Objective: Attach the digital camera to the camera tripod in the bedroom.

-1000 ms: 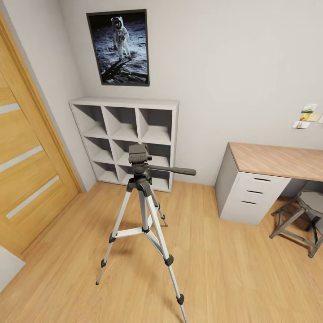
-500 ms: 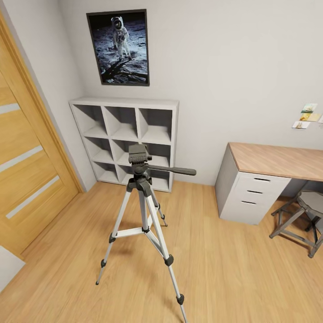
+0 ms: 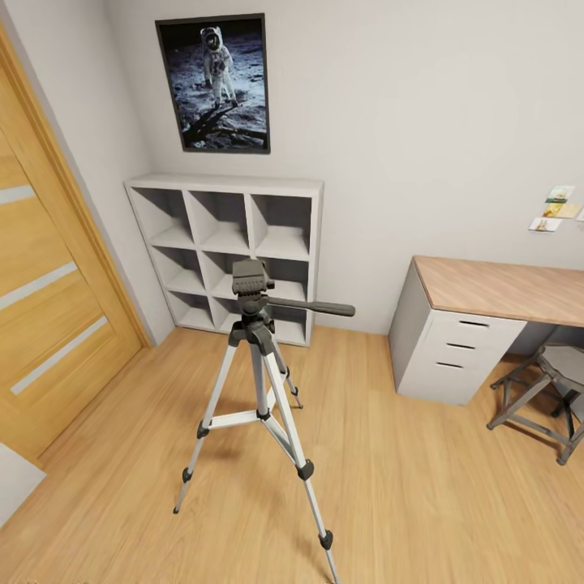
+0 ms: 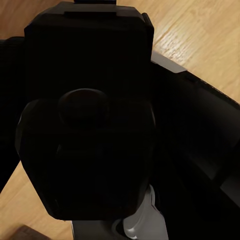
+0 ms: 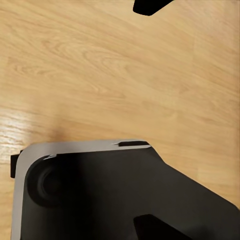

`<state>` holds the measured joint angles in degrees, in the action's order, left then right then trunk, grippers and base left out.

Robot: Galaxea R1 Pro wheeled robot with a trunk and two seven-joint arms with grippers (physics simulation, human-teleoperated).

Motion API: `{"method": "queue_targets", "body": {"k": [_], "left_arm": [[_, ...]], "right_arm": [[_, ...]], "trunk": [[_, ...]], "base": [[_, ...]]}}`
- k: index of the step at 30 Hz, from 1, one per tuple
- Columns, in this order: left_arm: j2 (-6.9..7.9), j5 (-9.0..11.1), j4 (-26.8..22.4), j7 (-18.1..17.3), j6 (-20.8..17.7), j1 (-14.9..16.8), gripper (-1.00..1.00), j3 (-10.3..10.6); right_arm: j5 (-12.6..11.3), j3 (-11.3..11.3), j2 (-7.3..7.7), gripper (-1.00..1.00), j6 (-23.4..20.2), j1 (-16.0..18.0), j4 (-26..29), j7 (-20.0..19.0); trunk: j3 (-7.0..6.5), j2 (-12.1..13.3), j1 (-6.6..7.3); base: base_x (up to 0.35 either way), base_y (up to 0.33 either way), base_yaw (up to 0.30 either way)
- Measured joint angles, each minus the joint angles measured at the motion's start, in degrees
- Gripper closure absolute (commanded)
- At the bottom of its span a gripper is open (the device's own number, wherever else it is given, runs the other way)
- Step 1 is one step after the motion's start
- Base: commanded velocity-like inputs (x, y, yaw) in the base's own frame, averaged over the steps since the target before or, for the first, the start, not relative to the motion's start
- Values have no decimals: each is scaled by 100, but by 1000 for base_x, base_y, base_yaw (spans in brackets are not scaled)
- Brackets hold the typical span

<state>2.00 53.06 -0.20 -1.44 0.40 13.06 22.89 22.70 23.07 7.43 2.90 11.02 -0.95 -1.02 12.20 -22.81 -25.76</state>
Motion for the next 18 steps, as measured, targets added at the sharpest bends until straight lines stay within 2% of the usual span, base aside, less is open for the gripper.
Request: {"method": "queue_targets", "body": {"k": [18], "left_arm": [[-2,0,1,0,3,0,100,0]], "right_arm": [[0,-1,10,-100,2,0,0,-1]], "trunk": [[147,0,0]], "base": [[0,0,0]]}}
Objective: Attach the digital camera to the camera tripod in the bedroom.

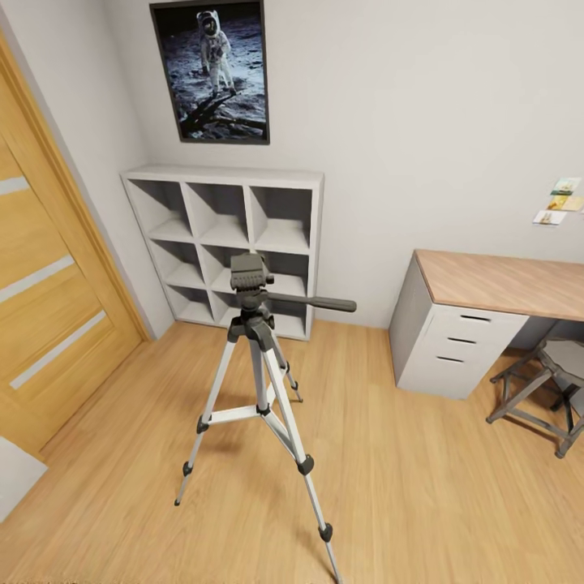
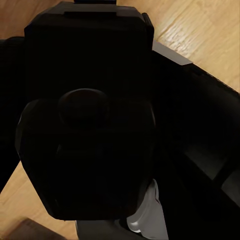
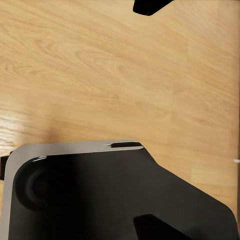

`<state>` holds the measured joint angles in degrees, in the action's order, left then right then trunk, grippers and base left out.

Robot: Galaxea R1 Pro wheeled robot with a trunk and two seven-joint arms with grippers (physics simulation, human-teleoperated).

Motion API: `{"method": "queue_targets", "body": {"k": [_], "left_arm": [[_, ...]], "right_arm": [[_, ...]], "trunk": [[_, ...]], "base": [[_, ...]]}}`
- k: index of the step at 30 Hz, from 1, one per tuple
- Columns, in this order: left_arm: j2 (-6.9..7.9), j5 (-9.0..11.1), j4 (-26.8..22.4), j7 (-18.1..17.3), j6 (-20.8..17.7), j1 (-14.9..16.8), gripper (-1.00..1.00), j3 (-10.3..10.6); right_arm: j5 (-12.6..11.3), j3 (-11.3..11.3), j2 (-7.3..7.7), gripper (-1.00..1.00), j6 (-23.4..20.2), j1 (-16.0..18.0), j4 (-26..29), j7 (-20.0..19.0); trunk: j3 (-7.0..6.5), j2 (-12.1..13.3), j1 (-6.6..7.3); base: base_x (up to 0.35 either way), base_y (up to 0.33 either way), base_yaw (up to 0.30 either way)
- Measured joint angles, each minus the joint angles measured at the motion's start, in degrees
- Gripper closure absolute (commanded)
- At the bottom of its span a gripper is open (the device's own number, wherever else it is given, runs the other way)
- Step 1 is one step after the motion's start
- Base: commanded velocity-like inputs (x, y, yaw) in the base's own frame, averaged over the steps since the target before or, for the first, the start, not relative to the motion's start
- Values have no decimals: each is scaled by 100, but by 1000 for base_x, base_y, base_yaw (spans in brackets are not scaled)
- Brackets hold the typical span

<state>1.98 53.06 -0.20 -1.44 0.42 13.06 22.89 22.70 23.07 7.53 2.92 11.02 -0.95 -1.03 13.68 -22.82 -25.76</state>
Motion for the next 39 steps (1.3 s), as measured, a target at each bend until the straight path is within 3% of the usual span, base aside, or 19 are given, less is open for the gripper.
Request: {"method": "queue_targets", "body": {"k": [10,29,39], "left_arm": [[3,1,0,1,1,0,100,1],[-5,0,0,2,0,0,100,1],[-5,1,-1,6,3,0,100,1]], "right_arm": [[0,0,2,-100,0,0,0,-4],[0,6,-30,-100,-11,0,0,-4],[0,4,-45,-100,-10,1,0,2]], "trunk": [[72,0,0],[77,-1,0],[77,-1,0]], "base": [[0,0,0],[0,0,3],[0,0,155]]}}
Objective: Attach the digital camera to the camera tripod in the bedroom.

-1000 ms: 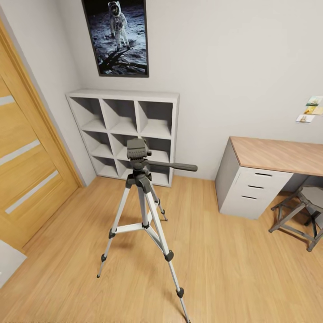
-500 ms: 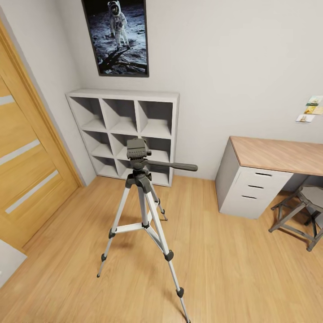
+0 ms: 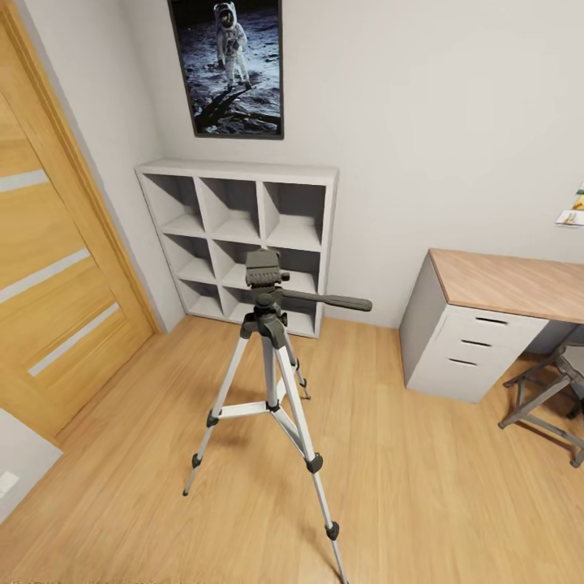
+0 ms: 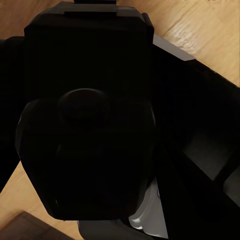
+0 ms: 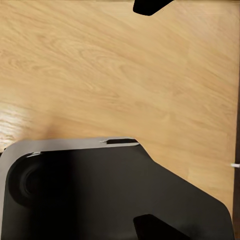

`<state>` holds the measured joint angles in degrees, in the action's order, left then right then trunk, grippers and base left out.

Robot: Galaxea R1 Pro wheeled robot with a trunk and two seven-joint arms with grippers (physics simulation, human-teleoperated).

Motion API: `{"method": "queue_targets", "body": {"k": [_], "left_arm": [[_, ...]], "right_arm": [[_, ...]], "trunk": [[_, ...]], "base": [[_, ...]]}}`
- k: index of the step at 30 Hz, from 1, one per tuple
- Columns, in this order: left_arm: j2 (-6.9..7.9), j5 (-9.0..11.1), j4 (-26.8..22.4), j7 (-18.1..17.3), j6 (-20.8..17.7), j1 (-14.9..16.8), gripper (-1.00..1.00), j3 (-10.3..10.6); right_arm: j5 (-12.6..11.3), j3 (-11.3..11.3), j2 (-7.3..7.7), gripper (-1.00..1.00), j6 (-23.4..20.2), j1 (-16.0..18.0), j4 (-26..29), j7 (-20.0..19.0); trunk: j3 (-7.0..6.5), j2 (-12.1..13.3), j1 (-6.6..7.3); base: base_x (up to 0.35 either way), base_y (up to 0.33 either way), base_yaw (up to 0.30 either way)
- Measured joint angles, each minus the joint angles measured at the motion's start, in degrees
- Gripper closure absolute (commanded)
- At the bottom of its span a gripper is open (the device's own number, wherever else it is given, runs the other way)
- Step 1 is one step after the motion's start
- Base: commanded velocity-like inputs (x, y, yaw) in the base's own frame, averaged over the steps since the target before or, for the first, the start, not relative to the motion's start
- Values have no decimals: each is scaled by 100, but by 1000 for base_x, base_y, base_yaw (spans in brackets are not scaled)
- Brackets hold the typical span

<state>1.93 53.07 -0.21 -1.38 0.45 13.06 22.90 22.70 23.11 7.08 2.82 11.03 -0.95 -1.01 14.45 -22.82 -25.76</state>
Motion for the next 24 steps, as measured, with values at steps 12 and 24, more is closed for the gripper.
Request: {"method": "queue_targets", "body": {"k": [12,24], "left_arm": [[1,-1,1,0,2,1,100,0],[-5,-3,1,1,-3,1,100,0]], "right_arm": [[1,-4,20,-100,-7,0,0,-16],[-1,6,34,-100,5,0,15,-2]], "trunk": [[0,0,0],[0,0,0]], "base": [[0,0,24],[0,0,1]]}}
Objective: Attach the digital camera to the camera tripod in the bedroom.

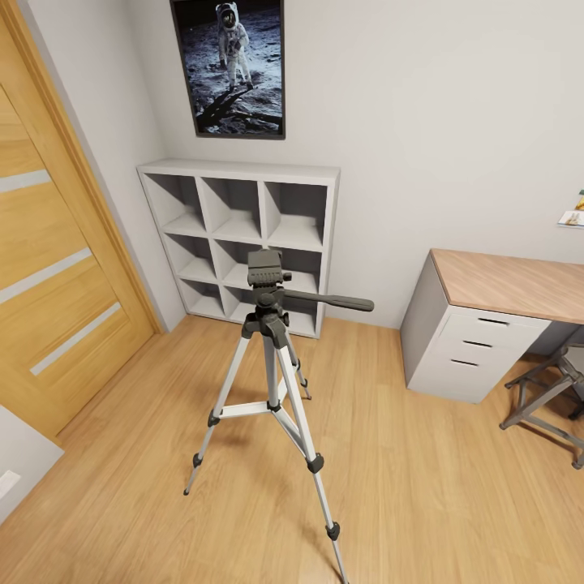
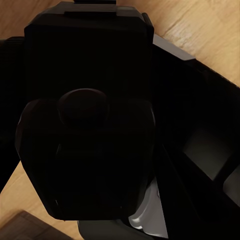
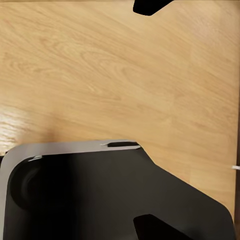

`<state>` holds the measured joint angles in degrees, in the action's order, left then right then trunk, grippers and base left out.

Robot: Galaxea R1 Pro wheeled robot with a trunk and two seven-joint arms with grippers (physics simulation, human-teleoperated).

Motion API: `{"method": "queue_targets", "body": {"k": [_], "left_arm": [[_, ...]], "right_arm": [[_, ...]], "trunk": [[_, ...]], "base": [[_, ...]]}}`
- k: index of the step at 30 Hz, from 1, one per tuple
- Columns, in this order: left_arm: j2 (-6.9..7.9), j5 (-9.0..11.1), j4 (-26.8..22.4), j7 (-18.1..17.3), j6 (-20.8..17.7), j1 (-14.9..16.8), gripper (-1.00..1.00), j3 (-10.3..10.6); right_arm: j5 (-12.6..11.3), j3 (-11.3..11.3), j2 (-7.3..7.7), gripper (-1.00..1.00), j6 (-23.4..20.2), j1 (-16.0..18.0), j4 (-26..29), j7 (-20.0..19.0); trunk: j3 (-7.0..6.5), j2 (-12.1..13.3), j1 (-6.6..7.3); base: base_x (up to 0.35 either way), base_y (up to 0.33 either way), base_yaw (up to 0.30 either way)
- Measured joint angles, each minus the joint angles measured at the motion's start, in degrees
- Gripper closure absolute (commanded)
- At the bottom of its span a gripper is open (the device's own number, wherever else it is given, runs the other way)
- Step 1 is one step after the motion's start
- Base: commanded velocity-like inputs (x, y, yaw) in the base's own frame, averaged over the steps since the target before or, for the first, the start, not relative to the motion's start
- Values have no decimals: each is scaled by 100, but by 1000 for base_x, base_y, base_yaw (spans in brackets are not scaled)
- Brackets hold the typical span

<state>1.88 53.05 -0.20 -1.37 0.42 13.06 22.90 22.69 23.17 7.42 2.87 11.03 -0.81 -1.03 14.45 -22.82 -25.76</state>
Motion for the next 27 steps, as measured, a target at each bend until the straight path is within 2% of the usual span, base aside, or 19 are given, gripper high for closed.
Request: {"method": "queue_targets", "body": {"k": [4,6,9,10,13,14,16,17,18,19,20,21,22,25,27], "left_arm": [[-5,-7,-4,1,1,0,100,2],[-9,-11,-6,1,2,0,100,5],[-12,-14,-7,1,3,0,100,8],[-12,-15,-6,1,4,0,100,8],[-12,-15,-7,1,4,0,100,9],[-13,-15,-7,1,4,0,100,9],[-13,-15,-6,1,5,0,100,6],[-13,-15,-6,1,5,0,100,6],[-13,-15,-7,1,5,0,100,6],[-11,-15,-7,1,5,0,100,6],[-11,-15,-8,2,6,-1,100,6],[-13,-15,-6,1,4,1,100,8],[-12,-15,-5,1,4,0,100,8],[-13,-16,-3,-2,3,0,100,8],[-13,-15,-5,-1,4,0,100,5]], "right_arm": [[35,15,21,-100,-2,1,141,-31],[121,13,18,-100,-19,2,498,-61],[313,13,-14,-100,-101,4,1495,-116],[383,9,-37,-100,-327,3,2180,-171],[416,-3,-114,-100,-867,-1,2992,-281],[422,-34,-206,-100,-1361,-17,3472,-413],[425,-62,-295,-100,-1922,-17,3966,-619],[421,-80,-353,-100,-2471,19,4402,-859],[422,-88,-375,-100,-2738,56,4624,-991],[417,-102,-405,-100,-3184,172,4996,-1243],[431,-116,-435,-100,-3851,497,5521,-1672],[407,-122,-444,-100,-4089,1015,5700,-1828],[415,-123,-445,-100,-4181,1099,5753,-1888],[402,-132,-454,-100,-4699,2101,5906,-2095],[409,-143,-459,-100,-4947,2411,5944,-2157]], "trunk": [[0,0,0],[0,0,0],[-1,0,0],[-1,0,0],[-1,0,0],[-1,0,0],[-1,1,0],[-2,0,0],[-1,1,0],[-2,0,0],[-1,0,1],[-2,1,-1],[-1,1,0],[-2,1,0],[-2,1,0]], "base": [[0,0,0],[0,0,0],[0,0,0],[0,0,0],[0,0,0],[0,0,0],[0,0,0],[0,0,0],[0,0,0],[0,0,0],[0,0,0],[0,0,0],[0,0,0],[0,0,0],[0,0,0]]}}
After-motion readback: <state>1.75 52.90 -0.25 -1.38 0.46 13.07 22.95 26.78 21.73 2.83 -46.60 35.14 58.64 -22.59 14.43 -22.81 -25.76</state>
